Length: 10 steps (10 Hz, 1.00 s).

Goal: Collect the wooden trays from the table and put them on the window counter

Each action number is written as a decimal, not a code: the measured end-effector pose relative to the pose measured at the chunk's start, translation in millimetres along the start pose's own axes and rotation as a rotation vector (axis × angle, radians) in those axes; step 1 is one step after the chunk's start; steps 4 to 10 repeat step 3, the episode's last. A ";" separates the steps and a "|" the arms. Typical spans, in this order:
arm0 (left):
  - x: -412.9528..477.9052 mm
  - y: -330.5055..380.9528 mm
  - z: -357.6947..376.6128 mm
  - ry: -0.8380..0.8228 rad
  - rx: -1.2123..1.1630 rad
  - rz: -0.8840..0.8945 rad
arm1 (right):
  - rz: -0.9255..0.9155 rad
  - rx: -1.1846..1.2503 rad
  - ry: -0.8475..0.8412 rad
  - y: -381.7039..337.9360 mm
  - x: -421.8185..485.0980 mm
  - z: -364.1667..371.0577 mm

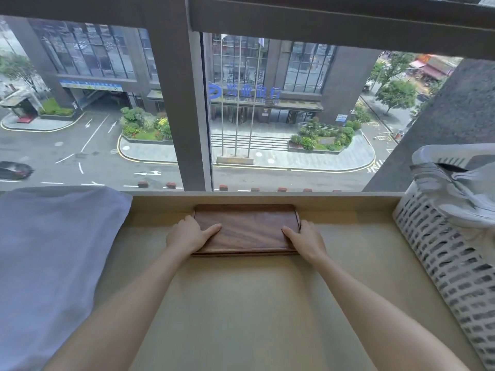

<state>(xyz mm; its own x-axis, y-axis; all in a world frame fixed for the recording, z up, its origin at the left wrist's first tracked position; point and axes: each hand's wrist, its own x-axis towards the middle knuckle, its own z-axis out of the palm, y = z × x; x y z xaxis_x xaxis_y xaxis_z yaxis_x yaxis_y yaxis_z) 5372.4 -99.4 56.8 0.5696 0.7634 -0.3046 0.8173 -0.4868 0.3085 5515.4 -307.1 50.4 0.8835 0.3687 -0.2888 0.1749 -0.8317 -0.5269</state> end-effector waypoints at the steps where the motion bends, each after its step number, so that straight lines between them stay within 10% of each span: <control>1: -0.8 3.0 -1.3 0.024 -0.027 -0.005 | 0.006 -0.014 -0.022 -1.5 -2.7 -0.2; 10: -8.7 1.0 -18.6 0.149 -0.031 0.027 | -0.011 -0.053 0.042 -8.0 -10.0 -7.2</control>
